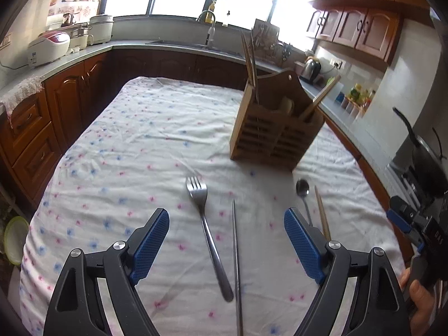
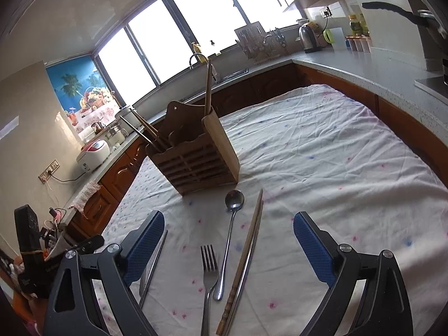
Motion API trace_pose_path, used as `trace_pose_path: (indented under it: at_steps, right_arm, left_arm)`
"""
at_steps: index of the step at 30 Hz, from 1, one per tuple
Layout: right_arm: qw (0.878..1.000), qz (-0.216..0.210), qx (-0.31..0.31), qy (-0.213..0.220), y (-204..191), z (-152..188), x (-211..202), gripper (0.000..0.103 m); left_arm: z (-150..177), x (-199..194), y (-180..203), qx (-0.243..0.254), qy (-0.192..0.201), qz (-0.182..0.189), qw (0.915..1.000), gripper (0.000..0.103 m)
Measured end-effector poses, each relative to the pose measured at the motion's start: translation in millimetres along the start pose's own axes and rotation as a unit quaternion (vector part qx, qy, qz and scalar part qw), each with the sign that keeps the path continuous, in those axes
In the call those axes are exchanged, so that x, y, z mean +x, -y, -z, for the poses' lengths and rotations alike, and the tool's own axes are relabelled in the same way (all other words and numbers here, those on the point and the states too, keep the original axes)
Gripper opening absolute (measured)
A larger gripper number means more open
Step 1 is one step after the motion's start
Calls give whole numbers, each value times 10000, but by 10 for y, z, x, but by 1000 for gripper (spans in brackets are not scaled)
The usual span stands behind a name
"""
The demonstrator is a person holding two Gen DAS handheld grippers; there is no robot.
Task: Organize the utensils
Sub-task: 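Withdraw both open tools back toward the remaining utensils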
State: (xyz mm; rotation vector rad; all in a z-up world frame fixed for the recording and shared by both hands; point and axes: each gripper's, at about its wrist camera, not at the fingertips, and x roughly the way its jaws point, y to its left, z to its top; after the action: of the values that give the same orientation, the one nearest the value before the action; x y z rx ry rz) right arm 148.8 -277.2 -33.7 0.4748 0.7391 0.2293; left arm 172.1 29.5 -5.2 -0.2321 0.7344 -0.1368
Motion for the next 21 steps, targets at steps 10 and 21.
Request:
trace_pose_path:
  at_steps: [10, 21]
  right_arm:
    - [9997, -4, -217, -93, -90, 53, 53, 95]
    - [9989, -76, -326, -322, -105, 60, 294, 93]
  left_arm:
    - [65, 39, 98, 172, -122, -61, 9998, 84]
    - [81, 270, 143, 265, -292, -77, 9992, 82]
